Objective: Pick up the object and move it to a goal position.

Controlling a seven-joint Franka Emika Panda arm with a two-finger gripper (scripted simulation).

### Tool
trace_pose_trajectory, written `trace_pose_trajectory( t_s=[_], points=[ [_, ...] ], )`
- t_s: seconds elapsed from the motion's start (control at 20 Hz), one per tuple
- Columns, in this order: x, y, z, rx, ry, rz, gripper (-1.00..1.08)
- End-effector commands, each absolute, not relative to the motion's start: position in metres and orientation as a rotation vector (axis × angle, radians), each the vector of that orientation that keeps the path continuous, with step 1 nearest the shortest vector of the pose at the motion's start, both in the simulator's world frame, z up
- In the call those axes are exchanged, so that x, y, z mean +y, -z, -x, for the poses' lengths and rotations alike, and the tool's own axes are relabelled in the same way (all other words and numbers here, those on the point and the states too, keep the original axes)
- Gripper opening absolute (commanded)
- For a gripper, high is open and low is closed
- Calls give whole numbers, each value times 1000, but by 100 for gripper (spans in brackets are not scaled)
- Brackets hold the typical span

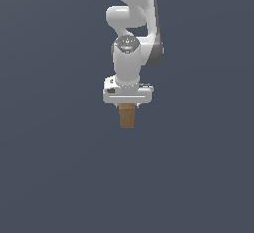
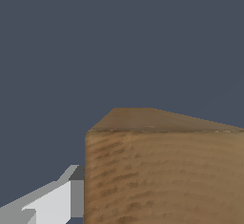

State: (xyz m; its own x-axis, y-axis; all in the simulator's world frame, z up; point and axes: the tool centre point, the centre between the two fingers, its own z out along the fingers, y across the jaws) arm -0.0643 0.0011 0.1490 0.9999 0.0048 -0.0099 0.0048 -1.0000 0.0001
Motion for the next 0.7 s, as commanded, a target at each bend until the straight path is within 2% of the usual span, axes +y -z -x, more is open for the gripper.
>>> trace_pose_trajectory(
  t_s=[0.0, 0.3, 0.65],
  points=[
    [-4, -162, 62, 7, 0, -3142, -100],
    [-24, -199, 66, 6, 0, -3143, -100],
    [-59, -265, 73, 6, 0, -3144, -100]
  ],
)
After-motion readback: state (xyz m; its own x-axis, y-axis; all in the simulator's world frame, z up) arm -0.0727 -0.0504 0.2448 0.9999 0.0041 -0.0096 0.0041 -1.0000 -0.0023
